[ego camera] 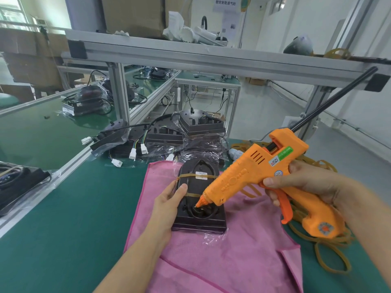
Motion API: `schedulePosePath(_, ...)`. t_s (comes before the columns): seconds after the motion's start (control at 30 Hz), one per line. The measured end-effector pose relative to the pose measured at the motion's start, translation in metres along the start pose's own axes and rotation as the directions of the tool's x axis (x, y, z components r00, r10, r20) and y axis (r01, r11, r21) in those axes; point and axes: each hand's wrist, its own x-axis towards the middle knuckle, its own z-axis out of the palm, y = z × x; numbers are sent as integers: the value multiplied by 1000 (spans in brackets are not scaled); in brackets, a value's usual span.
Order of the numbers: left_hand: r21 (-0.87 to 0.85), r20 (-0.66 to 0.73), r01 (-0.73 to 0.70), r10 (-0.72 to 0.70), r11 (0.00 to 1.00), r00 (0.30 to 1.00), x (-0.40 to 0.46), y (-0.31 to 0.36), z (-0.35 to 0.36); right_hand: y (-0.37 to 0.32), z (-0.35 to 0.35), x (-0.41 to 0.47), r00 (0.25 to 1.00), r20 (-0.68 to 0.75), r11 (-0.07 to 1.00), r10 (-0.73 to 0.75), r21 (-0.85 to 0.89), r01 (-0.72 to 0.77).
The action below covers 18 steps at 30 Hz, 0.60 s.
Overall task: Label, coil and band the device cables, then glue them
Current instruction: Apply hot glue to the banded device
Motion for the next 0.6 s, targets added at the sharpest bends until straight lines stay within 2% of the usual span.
schedulePosePath(0.13, -8, -2, 3, -3, 1000, 1000, 1, -1, -1, 16, -13, -1, 992, -95, 997, 83, 6, -83)
schedulePosePath(0.37, -29, 32, -3, 4, 1000, 999, 3, -4, -2, 22, -15, 0, 996, -57, 998, 66, 15, -66)
schedulePosePath(0.53, -19, 42, -23, 24, 1000, 999, 3, -4, -3, 10, -9, 2, 995, 11, 993, -104, 57, 103)
schedulePosePath(0.6, -20, 43, -19, 19, 1000, 999, 3, -4, -3, 12, -10, 3, 991, 14, 988, -130, 80, 129)
